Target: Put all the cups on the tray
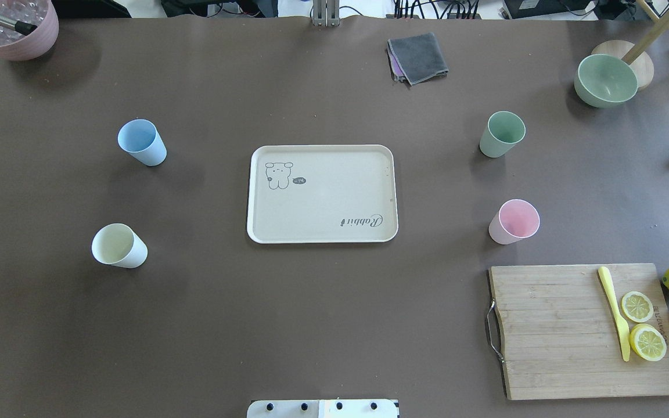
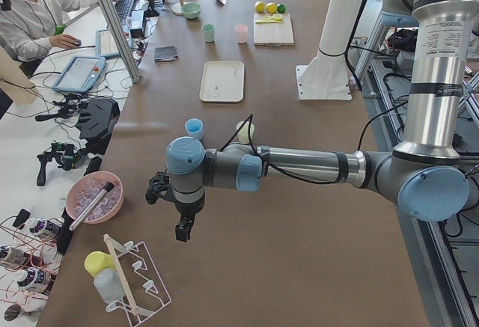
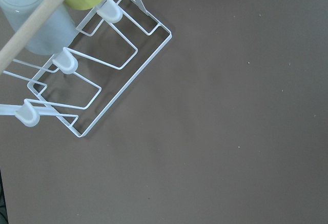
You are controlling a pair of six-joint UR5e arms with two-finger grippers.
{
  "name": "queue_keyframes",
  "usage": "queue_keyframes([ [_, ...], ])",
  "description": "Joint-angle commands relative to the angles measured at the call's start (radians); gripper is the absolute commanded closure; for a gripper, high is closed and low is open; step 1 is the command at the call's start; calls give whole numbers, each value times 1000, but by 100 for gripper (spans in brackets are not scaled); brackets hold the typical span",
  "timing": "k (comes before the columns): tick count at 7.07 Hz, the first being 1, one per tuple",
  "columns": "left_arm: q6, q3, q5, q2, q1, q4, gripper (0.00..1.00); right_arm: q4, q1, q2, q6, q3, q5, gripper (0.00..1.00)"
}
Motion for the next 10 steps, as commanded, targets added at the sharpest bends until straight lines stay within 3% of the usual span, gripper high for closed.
queue_keyframes([
  [1,-42,-25,-36,13,2,0,2,0,-49,0,9,96,20,0],
  [2,-92,-40,-94,13,13,-9,2,0,-110,8,79,135,15,0],
  [4,-111,-126,-93,22,98,-7,2,1,-295,17,344,251,-37,0],
  [5,-269,-186,-89,19,165,-9,2,3,-368,19,402,288,-79,0],
  [6,-419,-250,-83,17,243,-9,2,18,-428,25,429,284,-133,2],
  [7,-538,-301,-81,14,310,-12,2,53,-469,28,434,264,-130,6],
  [10,-650,-334,-72,-1,387,-23,2,96,-584,100,512,169,-138,7],
])
